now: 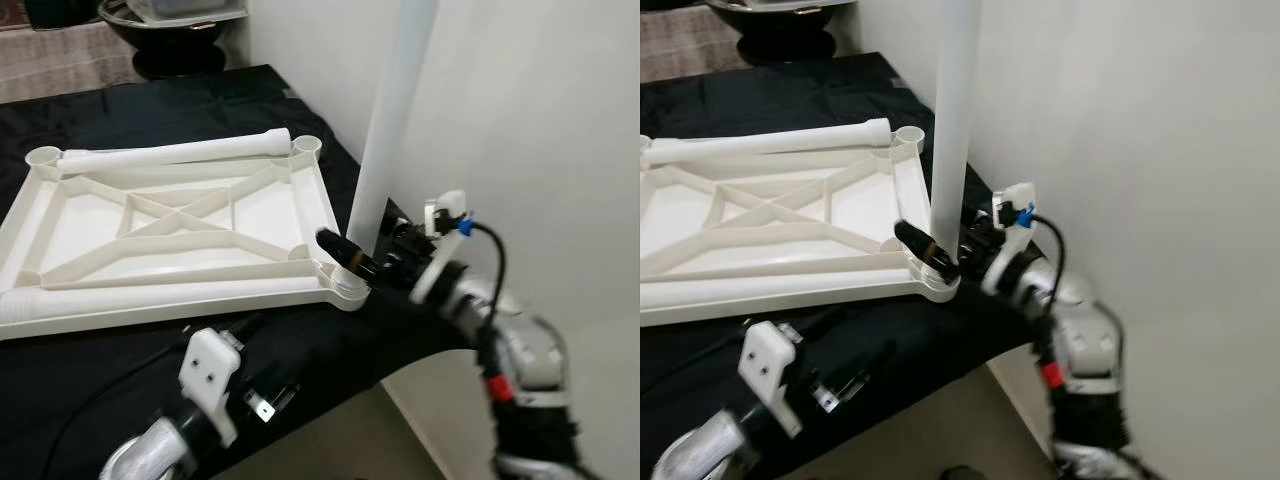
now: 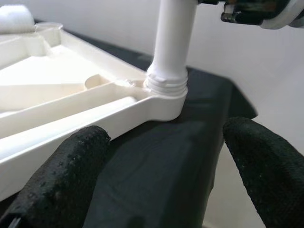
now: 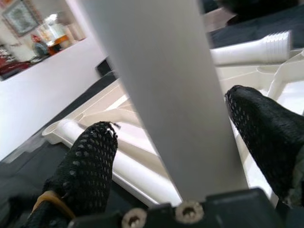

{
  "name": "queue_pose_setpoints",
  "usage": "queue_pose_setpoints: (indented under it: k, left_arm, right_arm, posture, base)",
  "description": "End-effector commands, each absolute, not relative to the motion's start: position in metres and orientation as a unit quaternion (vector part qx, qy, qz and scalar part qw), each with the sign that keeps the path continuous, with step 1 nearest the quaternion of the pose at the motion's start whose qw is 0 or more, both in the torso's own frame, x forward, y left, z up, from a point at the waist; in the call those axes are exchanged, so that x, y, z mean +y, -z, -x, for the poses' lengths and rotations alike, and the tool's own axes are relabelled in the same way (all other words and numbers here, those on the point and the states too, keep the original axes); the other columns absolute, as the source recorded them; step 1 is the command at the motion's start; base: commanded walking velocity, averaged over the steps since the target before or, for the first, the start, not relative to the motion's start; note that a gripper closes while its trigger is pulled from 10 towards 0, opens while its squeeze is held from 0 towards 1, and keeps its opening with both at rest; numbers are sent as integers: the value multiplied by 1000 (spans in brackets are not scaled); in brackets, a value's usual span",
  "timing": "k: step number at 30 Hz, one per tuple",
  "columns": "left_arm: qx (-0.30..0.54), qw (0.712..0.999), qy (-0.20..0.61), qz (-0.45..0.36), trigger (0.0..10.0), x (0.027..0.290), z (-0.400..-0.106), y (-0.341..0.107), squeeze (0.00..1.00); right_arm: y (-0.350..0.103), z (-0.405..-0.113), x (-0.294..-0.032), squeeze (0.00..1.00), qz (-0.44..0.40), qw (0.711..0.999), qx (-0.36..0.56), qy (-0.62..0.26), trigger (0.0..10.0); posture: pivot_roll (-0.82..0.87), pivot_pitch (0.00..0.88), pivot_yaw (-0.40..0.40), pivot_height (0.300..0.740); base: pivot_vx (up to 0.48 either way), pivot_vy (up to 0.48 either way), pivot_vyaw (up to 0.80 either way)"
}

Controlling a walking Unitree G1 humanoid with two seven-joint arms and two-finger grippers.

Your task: Building children table

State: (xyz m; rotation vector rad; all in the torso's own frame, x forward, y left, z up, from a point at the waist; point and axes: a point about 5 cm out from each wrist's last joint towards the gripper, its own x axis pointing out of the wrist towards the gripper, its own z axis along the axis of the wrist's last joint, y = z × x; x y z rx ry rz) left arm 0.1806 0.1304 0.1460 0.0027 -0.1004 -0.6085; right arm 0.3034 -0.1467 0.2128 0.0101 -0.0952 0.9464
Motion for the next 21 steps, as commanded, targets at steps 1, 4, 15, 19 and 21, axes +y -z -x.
queue_pose_setpoints:
  k: [1, 4, 15, 19, 21]
  left_arm:
    - [-47, 950, 307, -3, 10000, 130, -179, -148, 0]
    - [-45, 950, 309, -3, 10000, 131, -176, -151, 0]
    - [-38, 950, 310, -5, 10000, 133, -165, -160, 0]
    - [-34, 951, 309, -5, 10000, 134, -161, -163, 0]
    - [-32, 951, 309, -5, 10000, 134, -159, -164, 0]
  right_arm:
    - [-211, -307, -148, 1000, 2, 877, -42, -478, 10000]
    - [-221, -321, -160, 1000, 29, 874, -45, -483, 10000]
    - [-246, -347, -165, 0, 77, 825, -55, -557, 10000]
    - [-253, -350, -169, 0, 82, 795, -50, -599, 10000]
    - [-256, -350, -171, 0, 78, 785, -51, -612, 4000]
  posture:
    - [55, 238, -49, 740]
    - [70, 269, -40, 740]
    - [127, 322, -30, 740]
    - [141, 343, -30, 740]
    - [142, 347, -30, 740]
  base:
    - [0, 0, 0]
    - [0, 0, 0]
    - [0, 0, 0]
    - [0, 0, 0]
    - [0, 0, 0]
